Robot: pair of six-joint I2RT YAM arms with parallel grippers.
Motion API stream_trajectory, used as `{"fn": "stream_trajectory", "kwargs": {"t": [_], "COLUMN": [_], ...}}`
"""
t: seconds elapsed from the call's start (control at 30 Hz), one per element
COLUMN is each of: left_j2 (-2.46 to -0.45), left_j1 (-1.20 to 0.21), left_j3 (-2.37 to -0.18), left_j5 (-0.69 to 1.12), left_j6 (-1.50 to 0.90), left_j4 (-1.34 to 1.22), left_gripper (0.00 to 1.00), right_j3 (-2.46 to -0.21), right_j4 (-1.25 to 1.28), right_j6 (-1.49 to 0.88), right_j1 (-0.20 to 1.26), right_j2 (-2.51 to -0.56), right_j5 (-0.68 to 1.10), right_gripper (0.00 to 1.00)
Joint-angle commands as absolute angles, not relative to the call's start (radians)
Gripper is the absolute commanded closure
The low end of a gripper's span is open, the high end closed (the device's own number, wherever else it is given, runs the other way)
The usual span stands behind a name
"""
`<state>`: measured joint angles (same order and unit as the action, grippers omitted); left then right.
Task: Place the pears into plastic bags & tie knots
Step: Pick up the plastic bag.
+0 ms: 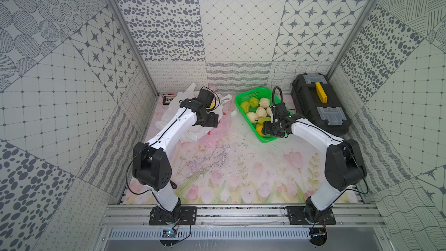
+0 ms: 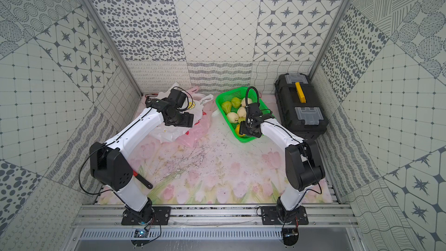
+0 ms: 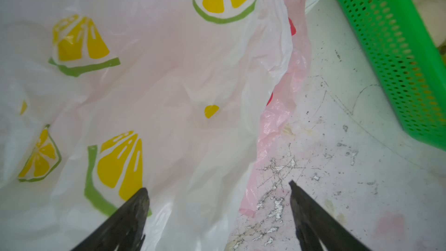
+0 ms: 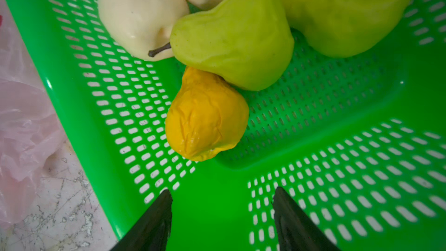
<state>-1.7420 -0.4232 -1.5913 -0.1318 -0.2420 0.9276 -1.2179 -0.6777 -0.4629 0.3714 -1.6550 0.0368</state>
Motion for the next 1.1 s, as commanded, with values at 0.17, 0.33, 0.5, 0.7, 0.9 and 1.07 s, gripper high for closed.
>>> {"fn": "stream_trajectory", "kwargs": {"t": [0.17,0.33,0.5,0.7,0.9,1.07], "left_j2": [-1.824,-1.809,-1.562,-1.422,-1.391,-1.427], "left_j1": [-0.461,-0.463,-0.508,-0.676,-0.81,-0.87], "left_j3": [-1.539,-1.581,-1.487,-1.316,-1.206,-1.19], "left_j5": [-0.282,-0.377,-0.271,-0.36,-0.398,-0.334], "left_j6": [-0.088,-0.101,-0.167,-0.242,-0.302,-0.294], "left_j4": [0.911,0.942,0.831,0.716,0.578,0.569], "left_gripper": [0.35,1.0,1.0,1.0,1.0,1.0], "right_j3": [-1.266,-1.403,-1.428,-1.526,-1.575,-1.694], "right_j4": [-0.827,-0.75,-0.454,-0.363,-0.332,-0.287], "right_j6": [-0.469,-0.643,-0.926,-1.072,-1.086,-1.02], "right_j1": [0.406,0.529,0.613,0.629,0.635,0.645], "right_j2": [-1.493,-1.528,-1.571,-1.693,-1.826,-1.979], "right_j5": [0.024,0.095,0.262,0.353,0.345,0.388], "right_gripper": [0.27,0.2,0.05,0.02,0.04,0.1]}}
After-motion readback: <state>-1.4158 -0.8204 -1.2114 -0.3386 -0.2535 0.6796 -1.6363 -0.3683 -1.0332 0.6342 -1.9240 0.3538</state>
